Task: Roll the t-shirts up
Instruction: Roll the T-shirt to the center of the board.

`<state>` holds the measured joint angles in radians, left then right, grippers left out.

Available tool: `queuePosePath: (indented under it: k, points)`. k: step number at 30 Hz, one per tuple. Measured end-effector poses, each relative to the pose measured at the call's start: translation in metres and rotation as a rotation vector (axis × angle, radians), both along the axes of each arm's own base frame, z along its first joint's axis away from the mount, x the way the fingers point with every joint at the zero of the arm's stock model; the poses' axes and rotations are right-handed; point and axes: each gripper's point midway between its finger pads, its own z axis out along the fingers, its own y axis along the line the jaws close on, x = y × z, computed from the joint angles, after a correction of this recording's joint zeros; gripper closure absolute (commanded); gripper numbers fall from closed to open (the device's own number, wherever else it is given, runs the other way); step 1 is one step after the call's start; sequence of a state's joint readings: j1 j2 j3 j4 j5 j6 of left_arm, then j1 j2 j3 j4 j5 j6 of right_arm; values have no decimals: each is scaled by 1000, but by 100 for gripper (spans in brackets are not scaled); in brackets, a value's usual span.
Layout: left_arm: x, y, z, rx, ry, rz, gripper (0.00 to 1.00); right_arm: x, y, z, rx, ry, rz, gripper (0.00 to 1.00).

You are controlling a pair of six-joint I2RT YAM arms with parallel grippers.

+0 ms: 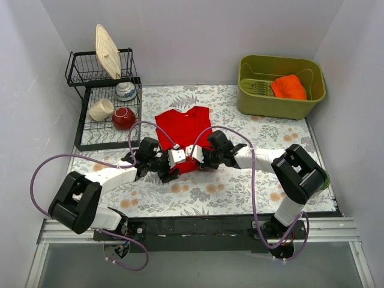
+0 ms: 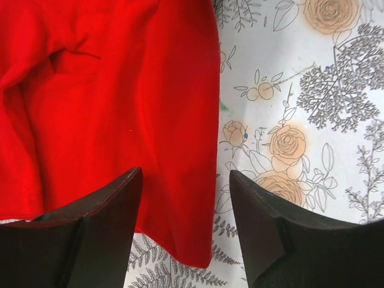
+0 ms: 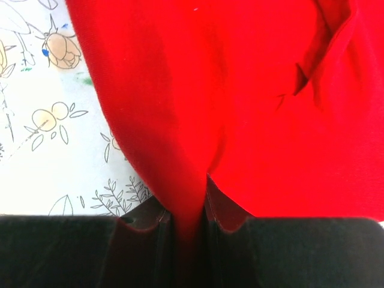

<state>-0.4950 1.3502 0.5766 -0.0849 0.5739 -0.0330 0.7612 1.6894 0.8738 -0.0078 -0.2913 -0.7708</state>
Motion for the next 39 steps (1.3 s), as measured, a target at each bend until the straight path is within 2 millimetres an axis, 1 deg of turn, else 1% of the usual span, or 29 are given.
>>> queuePosePath:
  k: [5,8,12,13,15,19,25,30,35,39]
  points:
    - [0,2,-6,14,-16,-6,40,1,-1,0,1,24,-19,76]
    - [1,3,-7,13,-43,-5,47,1,-1,1,7,41,-28,76]
    - [5,5,-9,30,-69,6,77,-2,-1,1,12,66,-26,75]
    - [7,5,-9,34,-75,7,91,-3,-1,1,14,73,-23,74]
    - [7,6,-9,38,-82,5,99,-4,-1,1,14,86,-19,74]
    - [3,7,-7,59,-42,-11,100,-10,-1,1,4,117,-4,73]
    - [-2,6,19,72,60,-39,100,-21,-9,5,-22,193,34,72]
    - [-16,13,29,82,180,-52,100,-32,-18,16,-32,253,74,72]
    - [-26,16,33,75,278,-63,100,-45,-26,31,-29,279,105,72]
    - [-34,18,26,79,346,-65,100,-44,-29,38,-22,297,106,72]
